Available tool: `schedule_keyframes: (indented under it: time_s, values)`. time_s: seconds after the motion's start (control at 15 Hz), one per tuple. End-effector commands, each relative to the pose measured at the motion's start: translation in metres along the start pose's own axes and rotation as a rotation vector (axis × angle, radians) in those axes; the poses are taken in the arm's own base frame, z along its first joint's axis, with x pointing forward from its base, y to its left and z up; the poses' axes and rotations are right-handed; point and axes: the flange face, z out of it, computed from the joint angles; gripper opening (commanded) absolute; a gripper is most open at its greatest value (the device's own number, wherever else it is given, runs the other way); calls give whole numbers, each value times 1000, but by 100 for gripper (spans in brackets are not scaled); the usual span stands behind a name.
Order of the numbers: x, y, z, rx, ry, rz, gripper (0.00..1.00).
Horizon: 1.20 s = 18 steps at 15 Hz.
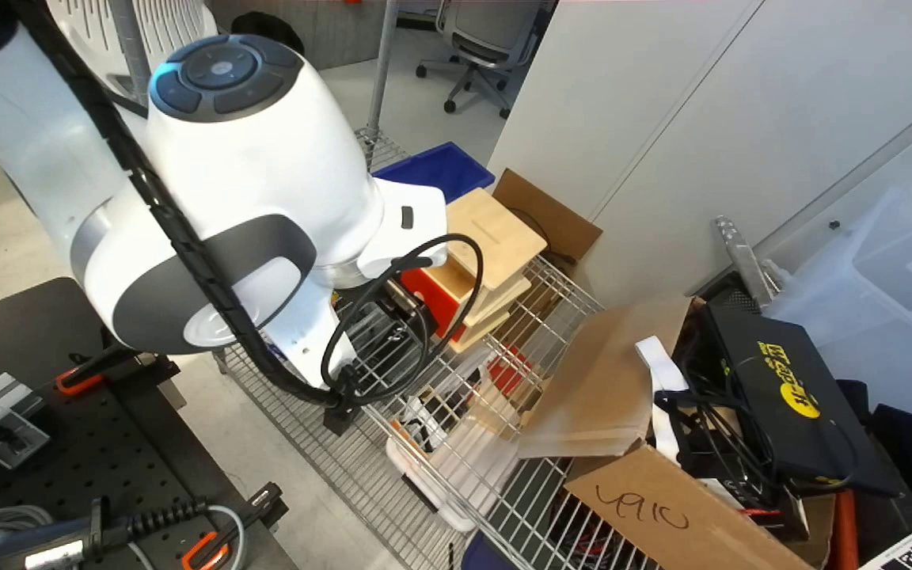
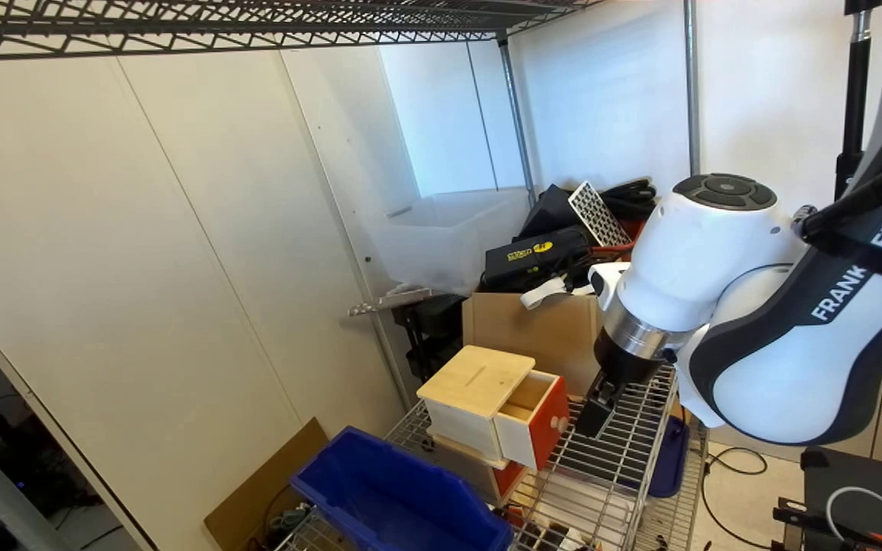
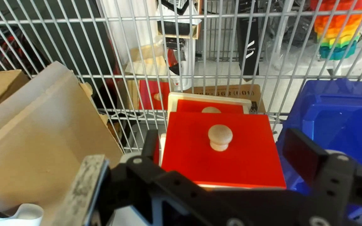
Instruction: Open the chest drawer
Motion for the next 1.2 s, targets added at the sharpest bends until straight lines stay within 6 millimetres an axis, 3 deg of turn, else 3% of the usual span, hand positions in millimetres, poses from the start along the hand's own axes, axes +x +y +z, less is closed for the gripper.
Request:
schedule_keyframes:
  time_s: [0.0, 0.33, 1.13]
  values:
    - [-2, 5, -10, -5, -48, -10, 100]
    - [-8, -2, -16, -5, -90, -86, 100]
    - [-46, -48, -41, 75, -128, -302, 100]
